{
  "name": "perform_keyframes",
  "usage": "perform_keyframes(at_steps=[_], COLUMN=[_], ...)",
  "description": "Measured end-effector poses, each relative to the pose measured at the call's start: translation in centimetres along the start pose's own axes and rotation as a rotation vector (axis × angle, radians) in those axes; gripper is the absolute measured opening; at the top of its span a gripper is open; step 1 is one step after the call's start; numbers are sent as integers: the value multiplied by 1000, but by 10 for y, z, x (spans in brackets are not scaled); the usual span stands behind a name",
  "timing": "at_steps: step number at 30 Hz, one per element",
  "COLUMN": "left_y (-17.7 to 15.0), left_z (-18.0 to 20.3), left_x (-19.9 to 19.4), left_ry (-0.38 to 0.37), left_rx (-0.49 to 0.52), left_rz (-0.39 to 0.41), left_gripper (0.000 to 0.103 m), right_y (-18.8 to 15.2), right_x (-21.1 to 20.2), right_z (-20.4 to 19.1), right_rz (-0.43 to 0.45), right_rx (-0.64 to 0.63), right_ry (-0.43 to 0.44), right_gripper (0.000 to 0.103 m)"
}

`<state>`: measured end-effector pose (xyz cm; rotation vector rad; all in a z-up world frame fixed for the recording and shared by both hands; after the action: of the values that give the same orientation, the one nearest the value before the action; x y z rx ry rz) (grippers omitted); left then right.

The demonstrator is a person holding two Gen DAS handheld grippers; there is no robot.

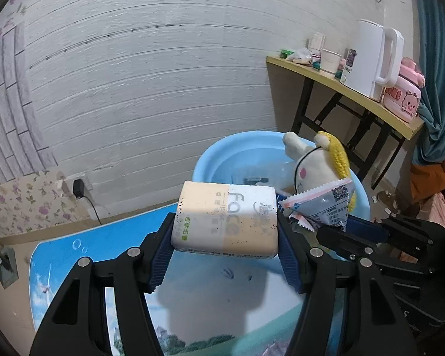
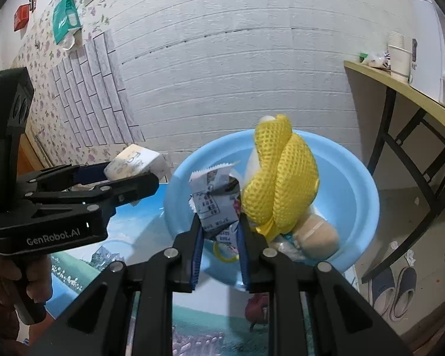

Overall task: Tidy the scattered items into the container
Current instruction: 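Carry the tissue pack and paper packet over the blue basin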

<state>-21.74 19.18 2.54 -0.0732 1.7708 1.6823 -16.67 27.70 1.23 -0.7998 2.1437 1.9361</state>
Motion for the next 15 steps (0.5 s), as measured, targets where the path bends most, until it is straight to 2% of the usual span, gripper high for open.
perform_keyframes(at_steps=[15], left_y=[10], left_z=[18], left_x=[38], left_ry=[-35], left_rx=[34], left_rz=[-22], left_gripper=[62], right_y=[0], right_x=[23], right_z=[41], right_rz=[-27], right_rx=[45], right_ry=[-64], right_gripper=[21])
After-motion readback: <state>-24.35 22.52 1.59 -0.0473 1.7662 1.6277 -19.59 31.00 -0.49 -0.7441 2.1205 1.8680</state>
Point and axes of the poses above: each gripper's, at about its wrist camera, not at the fingertips, and x roughly the way its jaws point, z to its right, y to its top, the point moved 4 cm from there along x, roughly the way its jaws point, and after that the axes turned 12 degrees about z, right-handed, at the moved point
